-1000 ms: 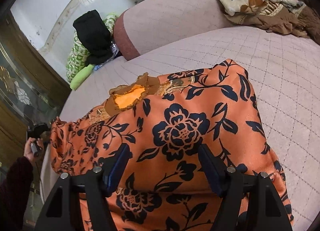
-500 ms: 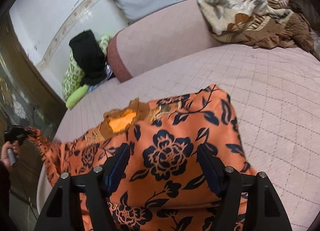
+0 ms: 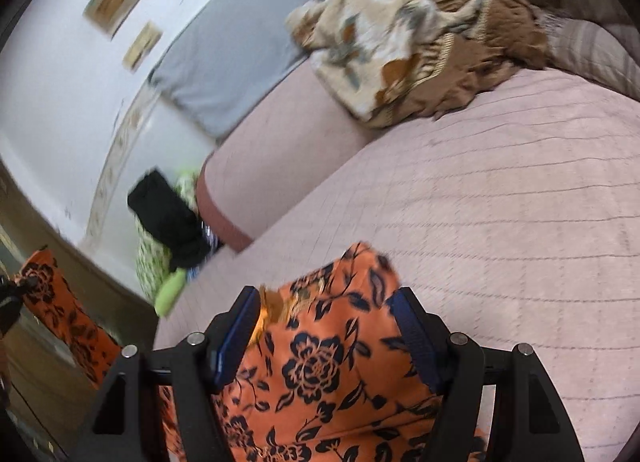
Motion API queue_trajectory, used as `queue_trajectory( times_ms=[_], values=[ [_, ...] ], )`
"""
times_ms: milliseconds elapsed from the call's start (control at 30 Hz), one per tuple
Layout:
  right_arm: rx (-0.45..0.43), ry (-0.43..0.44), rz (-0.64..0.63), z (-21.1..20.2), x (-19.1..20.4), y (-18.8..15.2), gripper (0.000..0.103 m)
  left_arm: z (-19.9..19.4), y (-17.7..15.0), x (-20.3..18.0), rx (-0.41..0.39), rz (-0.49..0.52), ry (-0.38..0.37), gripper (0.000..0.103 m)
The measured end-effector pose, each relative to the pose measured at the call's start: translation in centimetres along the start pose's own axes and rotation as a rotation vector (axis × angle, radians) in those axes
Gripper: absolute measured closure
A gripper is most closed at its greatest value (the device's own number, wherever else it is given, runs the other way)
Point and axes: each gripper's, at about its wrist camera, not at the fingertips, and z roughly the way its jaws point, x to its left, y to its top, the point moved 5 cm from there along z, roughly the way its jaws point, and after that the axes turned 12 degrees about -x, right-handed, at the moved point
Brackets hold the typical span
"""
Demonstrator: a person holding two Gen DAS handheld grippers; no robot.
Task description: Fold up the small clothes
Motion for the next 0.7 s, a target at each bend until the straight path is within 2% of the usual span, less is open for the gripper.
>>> queue_trajectory(
  times_ms=[67, 133, 200, 300, 367, 400, 467, 500, 533, 633, 700],
  values=[
    [-0.023, -0.012, 0.037, -0.6, -1.1, 1.0, 0.031, 1.9, -2.2, -4.8, 0.05, 0.021, -0.063, 0.097],
    [-0.037, -0.026, 0.073, -1.0, -2.2, 1.8, 0.031, 3.6, -3.9, -7.8, 0.09, 0.02, -0.106, 0.096],
    [-0.039, -0.03, 0.102, -1.1, -3.1, 2.5, 0.031, 5.9, -6.1, -11.5, 0.173, 0.043, -0.165, 0.096],
    [-0.031, -0.041, 0.153, -0.9, -4.1, 3.0, 0.03, 7.8, -9.6, -15.0, 0.31, 0.109, -0.229, 0.091],
    [0.007, -0.031, 0.197, -0.3, -4.4, 2.6, 0.027, 7.3, -10.8, -16.1, 0.331, 0.158, -0.272, 0.091],
    [0.019, -0.029, 0.2, -0.1, -4.4, 2.5, 0.026, 6.9, -10.9, -16.0, 0.315, 0.176, -0.275, 0.089],
    [0.051, -0.017, 0.179, 0.4, -3.8, 1.9, 0.026, 6.1, -9.9, -14.3, 0.267, 0.17, -0.263, 0.073],
    [0.066, -0.006, 0.159, 0.6, -3.3, 1.5, 0.026, 5.7, -9.4, -12.8, 0.236, 0.147, -0.246, 0.055],
    [0.082, 0.007, 0.133, 0.8, -2.7, 1.2, 0.026, 5.4, -8.8, -10.8, 0.198, 0.122, -0.208, 0.041],
    [0.11, 0.038, 0.082, 1.1, -1.4, 0.2, 0.026, 5.0, -9.1, -4.7, 0.115, 0.09, -0.075, 0.037],
    [0.161, 0.095, 0.07, 1.6, -0.4, -0.8, 0.026, 5.1, -10.5, -0.5, 0.119, 0.059, 0.0, 0.037]
  ],
)
